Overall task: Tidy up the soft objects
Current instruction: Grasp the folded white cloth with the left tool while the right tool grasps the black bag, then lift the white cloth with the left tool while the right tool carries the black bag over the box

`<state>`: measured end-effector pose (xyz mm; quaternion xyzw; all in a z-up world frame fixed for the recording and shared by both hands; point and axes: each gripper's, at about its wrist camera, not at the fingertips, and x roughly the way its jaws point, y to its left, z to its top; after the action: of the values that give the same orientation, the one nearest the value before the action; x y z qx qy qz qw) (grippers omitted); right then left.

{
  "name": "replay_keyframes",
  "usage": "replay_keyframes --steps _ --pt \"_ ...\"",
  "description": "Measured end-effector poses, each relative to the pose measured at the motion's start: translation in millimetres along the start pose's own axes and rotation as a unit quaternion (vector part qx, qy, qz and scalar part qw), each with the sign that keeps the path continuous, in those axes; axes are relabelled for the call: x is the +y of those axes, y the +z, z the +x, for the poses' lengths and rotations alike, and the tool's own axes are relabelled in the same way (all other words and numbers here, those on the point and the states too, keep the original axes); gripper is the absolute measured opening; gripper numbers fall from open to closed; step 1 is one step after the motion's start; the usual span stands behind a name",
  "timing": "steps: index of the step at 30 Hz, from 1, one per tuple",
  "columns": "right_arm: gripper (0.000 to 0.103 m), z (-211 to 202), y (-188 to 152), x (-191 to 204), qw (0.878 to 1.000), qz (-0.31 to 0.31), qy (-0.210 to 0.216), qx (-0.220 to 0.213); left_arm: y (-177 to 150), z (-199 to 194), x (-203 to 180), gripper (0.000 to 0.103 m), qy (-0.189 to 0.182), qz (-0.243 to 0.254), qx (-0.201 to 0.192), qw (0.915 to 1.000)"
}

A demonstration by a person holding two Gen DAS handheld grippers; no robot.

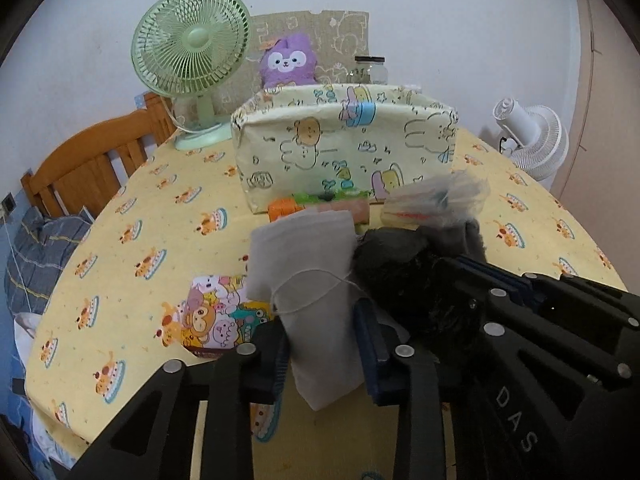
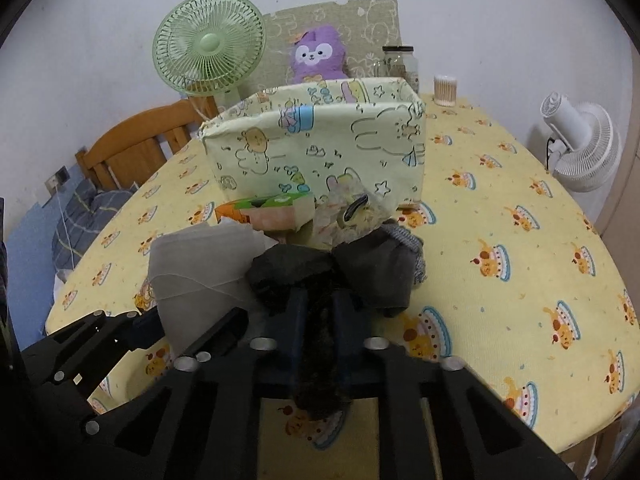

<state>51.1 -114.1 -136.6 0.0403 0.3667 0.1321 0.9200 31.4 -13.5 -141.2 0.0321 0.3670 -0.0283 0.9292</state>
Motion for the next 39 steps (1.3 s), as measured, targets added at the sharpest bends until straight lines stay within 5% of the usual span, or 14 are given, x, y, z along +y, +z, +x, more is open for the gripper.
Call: replay_keyframes --steps 39 --pt "0.008 -70 62 6 0.996 -0.010 -0.021 -0.086 63 -60 -1 0.017 -0.012 -0.003 -0.081 0.9967"
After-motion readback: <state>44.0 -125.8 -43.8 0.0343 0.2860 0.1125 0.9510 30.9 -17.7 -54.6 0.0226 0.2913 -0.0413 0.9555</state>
